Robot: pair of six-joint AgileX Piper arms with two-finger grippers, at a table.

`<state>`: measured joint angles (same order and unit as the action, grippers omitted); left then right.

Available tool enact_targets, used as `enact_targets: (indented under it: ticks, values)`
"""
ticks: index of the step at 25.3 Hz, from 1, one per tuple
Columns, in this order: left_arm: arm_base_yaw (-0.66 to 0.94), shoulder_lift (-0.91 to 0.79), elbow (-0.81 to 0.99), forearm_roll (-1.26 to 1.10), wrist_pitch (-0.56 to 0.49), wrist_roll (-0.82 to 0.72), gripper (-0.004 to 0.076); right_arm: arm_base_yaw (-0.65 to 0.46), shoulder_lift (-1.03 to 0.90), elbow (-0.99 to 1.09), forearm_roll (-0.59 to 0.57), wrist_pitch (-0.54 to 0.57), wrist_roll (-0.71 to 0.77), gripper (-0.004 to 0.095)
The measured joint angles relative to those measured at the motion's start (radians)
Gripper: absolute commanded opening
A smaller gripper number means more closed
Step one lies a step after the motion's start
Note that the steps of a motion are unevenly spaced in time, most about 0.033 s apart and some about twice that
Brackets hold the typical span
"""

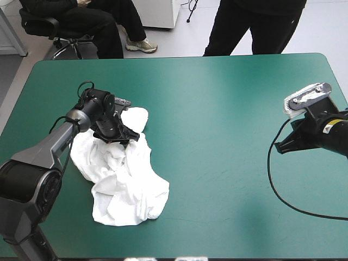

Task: Fold the cloth

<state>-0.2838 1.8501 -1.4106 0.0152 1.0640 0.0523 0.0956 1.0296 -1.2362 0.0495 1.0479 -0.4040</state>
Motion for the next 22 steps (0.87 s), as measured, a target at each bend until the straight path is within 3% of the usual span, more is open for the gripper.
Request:
enact_targets:
  ticks: [1,4,5,14,22]
  values:
    - [0.001,0.017,0.0,-0.015,-0.004,0.001,0.0445,0.017,0.0,0.0,-0.001,0.0,0.0,-0.0013]
    - [0.006,0.044,-0.01,-0.057,-0.003,0.019,0.006,0.056,0.0,0.0,-0.026,0.001,0.01,-0.0013]
    - [0.006,0.046,-0.011,-0.069,-0.003,0.02,-0.0015,0.056,0.0,0.0,-0.033,0.001,0.016,-0.0013]
    - [-0.01,0.048,-0.018,-0.07,0.009,0.047,-0.0017,0.057,0.0,0.0,-0.055,0.008,0.033,-0.0013]
    - [-0.177,0.062,-0.079,-0.103,0.023,0.063,-0.0017,0.057,0.0,0.0,-0.082,0.008,0.085,-0.0013]
